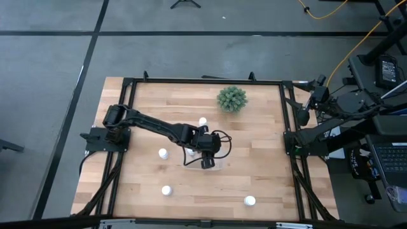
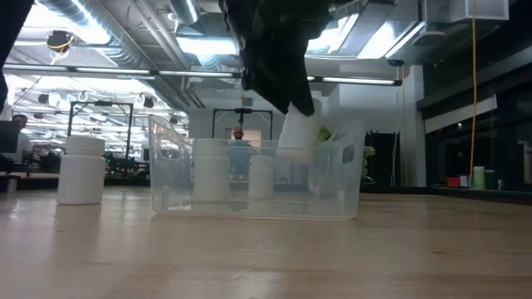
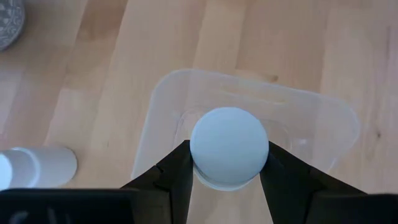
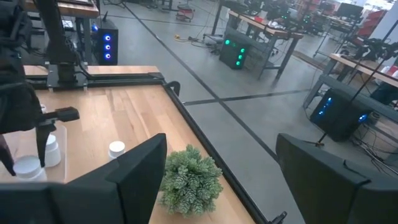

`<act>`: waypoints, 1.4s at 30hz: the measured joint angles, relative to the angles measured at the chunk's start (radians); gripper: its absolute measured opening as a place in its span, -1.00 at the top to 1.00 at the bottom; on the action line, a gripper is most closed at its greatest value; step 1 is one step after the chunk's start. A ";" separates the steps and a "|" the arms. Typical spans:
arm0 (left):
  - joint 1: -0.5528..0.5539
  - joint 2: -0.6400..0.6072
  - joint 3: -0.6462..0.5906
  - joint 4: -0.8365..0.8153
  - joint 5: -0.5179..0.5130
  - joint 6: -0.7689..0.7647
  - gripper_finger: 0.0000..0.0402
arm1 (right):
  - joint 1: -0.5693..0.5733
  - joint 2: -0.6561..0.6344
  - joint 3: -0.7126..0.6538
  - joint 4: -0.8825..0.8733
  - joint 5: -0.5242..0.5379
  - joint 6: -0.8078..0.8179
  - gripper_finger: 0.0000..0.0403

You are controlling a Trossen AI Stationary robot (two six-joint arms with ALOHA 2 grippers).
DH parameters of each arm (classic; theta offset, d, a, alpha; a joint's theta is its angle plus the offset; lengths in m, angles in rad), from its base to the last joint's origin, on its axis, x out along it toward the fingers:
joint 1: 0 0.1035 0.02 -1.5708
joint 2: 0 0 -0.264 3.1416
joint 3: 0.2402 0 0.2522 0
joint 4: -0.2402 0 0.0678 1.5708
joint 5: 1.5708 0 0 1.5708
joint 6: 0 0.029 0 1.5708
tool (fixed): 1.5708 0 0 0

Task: Pick and place pill bottles into a basket
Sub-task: Put the white medicine bottle into the transparent bin

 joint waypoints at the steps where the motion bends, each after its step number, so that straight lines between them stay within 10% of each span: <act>1: 0.003 0.005 0.001 0.011 -0.001 0.006 0.26 | 0.000 0.000 0.000 0.000 0.000 0.000 -0.50; 32: 0.039 0.125 0.000 0.107 -0.007 0.059 0.24 | 0.000 0.000 0.000 -0.002 -0.003 -0.004 -0.50; 42: 0.055 0.123 0.000 0.080 0.047 0.045 -0.03 | 0.000 0.000 0.000 -0.002 -0.003 -0.004 -0.50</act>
